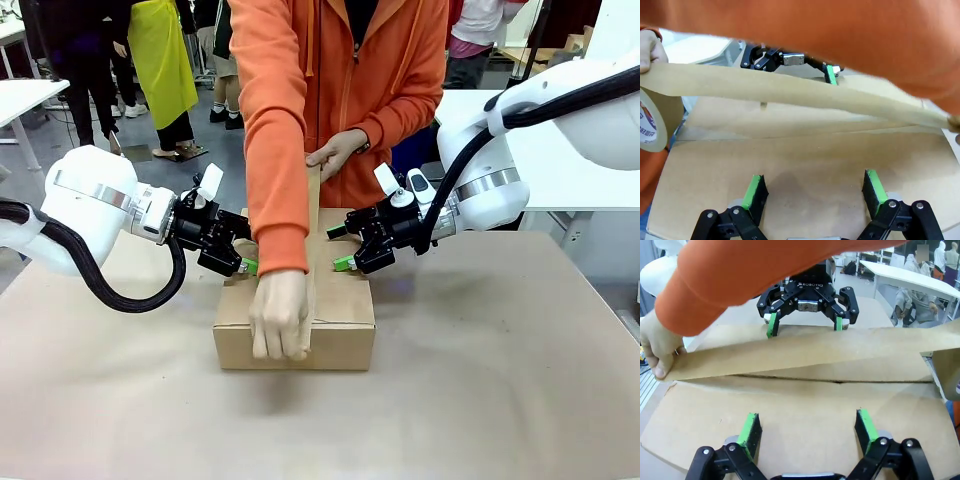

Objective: Pack the gift set into the box.
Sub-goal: Press and hold the closed box until the human finishes sealing it.

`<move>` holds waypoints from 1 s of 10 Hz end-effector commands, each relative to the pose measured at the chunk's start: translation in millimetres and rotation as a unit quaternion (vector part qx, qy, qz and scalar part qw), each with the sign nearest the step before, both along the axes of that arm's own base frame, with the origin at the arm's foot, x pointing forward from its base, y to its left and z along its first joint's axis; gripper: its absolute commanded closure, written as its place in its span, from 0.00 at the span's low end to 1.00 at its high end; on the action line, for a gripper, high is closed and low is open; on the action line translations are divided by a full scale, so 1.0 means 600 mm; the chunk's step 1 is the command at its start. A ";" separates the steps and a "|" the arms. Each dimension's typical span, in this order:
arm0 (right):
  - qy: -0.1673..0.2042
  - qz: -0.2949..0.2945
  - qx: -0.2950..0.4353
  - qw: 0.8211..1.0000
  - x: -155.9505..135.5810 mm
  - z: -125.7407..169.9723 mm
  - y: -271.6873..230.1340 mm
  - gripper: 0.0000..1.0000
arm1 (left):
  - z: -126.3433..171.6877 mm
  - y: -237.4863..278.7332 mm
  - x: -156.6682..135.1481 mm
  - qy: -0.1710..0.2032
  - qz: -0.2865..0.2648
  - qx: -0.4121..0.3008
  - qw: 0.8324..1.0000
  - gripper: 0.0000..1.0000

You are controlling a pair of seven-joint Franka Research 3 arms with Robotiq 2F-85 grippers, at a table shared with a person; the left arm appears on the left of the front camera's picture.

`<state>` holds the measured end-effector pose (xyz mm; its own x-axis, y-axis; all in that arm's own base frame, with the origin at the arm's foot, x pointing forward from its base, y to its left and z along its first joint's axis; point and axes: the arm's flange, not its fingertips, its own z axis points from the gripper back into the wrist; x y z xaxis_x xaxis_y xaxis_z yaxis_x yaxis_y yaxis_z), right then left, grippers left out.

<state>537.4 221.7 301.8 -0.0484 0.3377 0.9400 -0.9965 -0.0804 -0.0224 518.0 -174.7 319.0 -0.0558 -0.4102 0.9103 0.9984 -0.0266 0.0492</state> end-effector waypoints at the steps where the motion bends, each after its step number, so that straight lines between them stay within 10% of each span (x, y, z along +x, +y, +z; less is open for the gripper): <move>1: -0.009 0.004 -0.001 1.000 -0.001 -0.003 0.001 0.00 | -0.003 0.000 -0.004 -0.002 -0.001 0.000 1.000 0.00; 10: -0.009 0.004 -0.001 1.000 -0.001 -0.003 0.001 0.00 | -0.003 0.000 -0.004 -0.002 -0.001 0.000 1.000 0.00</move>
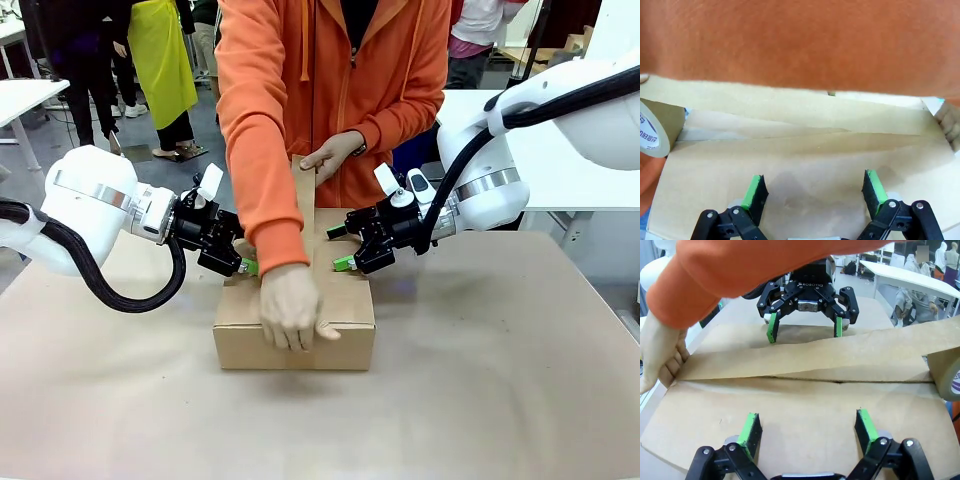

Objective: Pack the gift set into the box.
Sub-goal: Press and hold the closed box until the human finishes sealing it.

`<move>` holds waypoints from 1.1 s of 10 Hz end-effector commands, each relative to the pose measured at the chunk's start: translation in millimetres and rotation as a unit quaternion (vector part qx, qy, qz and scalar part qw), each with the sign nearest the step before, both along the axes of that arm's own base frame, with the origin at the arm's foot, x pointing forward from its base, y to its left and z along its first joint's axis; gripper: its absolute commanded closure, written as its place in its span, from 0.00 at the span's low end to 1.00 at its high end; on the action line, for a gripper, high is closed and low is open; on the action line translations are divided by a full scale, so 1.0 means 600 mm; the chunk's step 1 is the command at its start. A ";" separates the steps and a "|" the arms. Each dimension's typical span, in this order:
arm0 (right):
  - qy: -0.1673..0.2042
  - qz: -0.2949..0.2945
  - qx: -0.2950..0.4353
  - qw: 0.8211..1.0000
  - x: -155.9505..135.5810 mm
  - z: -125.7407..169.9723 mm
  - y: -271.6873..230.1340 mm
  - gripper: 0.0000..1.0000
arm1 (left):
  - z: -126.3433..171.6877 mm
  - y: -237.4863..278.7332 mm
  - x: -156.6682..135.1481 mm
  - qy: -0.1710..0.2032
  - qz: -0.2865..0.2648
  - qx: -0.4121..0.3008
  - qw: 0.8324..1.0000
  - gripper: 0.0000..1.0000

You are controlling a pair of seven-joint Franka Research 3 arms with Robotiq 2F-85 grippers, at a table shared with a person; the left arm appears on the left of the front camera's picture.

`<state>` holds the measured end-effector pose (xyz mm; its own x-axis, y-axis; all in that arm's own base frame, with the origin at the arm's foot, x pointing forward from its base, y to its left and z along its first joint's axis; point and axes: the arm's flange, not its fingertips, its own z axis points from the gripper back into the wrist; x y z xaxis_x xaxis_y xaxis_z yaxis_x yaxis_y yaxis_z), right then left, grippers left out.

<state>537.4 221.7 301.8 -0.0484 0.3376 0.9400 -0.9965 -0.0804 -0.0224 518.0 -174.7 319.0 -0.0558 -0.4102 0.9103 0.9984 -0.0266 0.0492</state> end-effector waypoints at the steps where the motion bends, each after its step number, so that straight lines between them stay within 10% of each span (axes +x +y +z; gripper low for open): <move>1: -0.009 0.004 -0.001 1.000 -0.001 -0.003 0.001 0.00 | -0.003 0.000 -0.004 -0.002 -0.001 0.000 1.000 0.00; 11: -0.009 0.004 -0.001 1.000 -0.001 -0.003 0.001 0.00 | -0.003 0.000 -0.004 -0.002 -0.001 0.000 1.000 0.00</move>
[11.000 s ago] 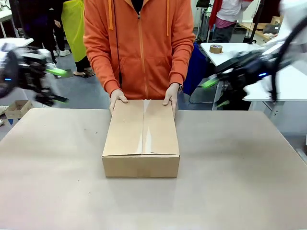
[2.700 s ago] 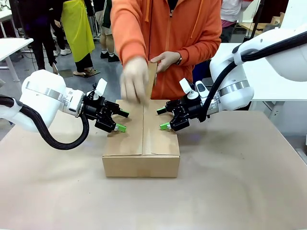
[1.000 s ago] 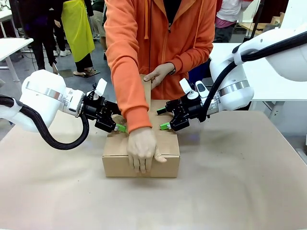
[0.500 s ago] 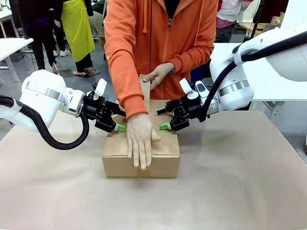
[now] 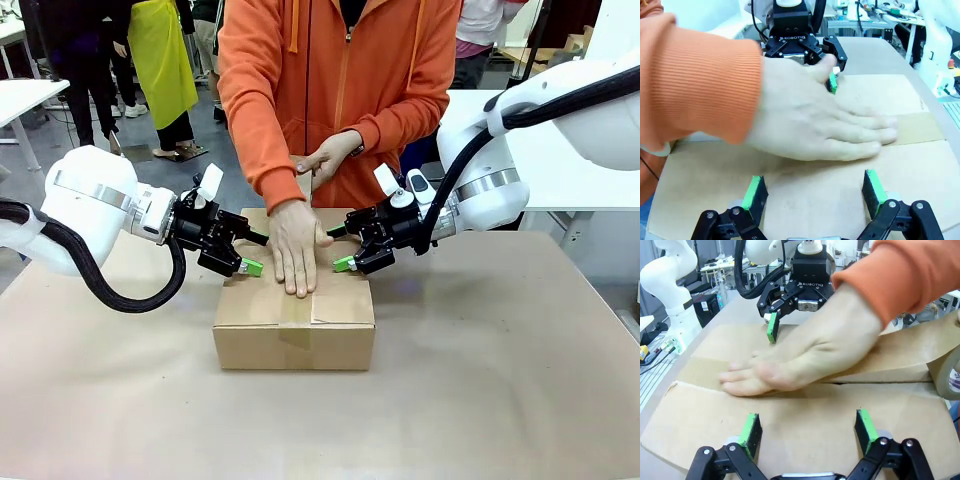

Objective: Pack the gift set into the box.
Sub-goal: Press and hold the closed box until the human finishes sealing it.

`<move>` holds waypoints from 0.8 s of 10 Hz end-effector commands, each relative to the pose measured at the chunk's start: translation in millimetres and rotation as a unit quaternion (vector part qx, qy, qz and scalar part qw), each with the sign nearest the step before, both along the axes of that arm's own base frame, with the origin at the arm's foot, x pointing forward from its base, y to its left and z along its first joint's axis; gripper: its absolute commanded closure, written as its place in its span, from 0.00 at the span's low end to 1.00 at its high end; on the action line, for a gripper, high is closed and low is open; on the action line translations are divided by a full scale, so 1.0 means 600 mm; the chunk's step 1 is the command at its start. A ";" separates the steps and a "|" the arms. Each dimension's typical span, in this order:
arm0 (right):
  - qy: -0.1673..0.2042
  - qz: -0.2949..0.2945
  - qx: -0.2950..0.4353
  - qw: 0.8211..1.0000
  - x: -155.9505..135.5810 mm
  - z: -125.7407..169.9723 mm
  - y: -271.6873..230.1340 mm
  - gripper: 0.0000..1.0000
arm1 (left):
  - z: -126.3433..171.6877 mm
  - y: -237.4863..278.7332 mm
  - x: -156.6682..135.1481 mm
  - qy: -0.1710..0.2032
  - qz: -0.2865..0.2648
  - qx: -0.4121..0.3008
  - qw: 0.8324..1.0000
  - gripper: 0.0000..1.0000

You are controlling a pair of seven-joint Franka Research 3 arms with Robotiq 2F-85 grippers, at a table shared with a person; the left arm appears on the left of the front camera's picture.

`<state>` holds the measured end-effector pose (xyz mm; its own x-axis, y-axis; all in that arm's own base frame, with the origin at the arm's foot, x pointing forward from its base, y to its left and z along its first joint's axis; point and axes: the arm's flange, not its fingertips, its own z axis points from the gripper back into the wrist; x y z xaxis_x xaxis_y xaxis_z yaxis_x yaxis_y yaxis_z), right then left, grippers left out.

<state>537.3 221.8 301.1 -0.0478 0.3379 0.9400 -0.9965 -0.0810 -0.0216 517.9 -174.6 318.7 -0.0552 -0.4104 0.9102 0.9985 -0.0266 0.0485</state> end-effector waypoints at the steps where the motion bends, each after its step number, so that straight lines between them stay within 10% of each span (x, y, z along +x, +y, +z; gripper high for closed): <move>1: -0.009 0.004 -0.001 1.000 -0.001 -0.002 0.001 0.00 | -0.003 0.000 -0.003 -0.002 -0.001 0.000 1.000 0.00; 8: -0.009 0.004 -0.001 1.000 -0.001 -0.002 0.001 0.00 | -0.003 0.000 -0.003 -0.002 -0.001 0.000 1.000 0.00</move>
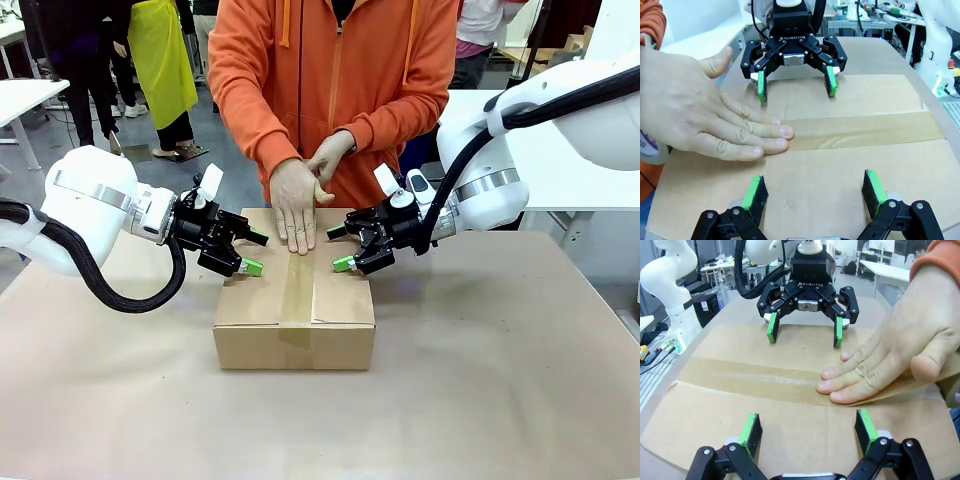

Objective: Pack the gift set into the box.
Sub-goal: Press and hold the closed box until the human finishes sealing it.

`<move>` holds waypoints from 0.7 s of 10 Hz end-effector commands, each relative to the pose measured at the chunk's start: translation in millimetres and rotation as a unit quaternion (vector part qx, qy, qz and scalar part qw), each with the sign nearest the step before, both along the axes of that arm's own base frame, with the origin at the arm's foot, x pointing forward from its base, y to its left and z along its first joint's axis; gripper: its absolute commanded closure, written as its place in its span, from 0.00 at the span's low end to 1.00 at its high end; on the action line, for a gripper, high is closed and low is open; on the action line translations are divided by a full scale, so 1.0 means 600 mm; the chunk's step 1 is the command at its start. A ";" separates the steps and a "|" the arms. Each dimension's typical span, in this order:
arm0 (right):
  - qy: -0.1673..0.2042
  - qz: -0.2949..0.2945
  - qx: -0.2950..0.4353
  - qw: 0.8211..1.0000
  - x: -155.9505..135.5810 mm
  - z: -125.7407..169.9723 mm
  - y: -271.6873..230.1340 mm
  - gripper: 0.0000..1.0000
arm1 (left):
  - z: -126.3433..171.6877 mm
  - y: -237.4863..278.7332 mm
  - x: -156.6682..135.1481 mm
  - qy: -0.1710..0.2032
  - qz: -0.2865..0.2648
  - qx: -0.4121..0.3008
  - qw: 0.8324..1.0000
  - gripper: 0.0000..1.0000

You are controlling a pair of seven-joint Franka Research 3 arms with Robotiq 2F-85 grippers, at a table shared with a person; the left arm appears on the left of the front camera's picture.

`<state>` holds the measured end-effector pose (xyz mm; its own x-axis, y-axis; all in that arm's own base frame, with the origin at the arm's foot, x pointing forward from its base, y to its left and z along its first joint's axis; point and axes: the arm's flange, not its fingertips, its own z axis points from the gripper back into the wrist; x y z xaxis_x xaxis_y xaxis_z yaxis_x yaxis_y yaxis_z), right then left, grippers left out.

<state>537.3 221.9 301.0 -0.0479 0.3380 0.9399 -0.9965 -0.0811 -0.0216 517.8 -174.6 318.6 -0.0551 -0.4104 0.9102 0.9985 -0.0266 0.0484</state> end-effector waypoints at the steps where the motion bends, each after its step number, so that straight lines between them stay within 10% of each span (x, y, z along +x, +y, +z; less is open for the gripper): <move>1: -0.009 0.003 -0.001 1.000 -0.001 -0.002 0.001 0.00 | -0.003 0.000 -0.003 -0.002 -0.001 0.000 1.000 0.00; 7: -0.009 0.003 -0.001 1.000 -0.001 -0.002 0.001 0.00 | -0.003 0.000 -0.003 -0.002 -0.001 0.000 1.000 0.00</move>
<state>537.3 221.8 301.0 -0.0480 0.3379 0.9399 -0.9965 -0.0811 -0.0217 517.8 -174.6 318.6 -0.0550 -0.4104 0.9102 0.9985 -0.0266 0.0484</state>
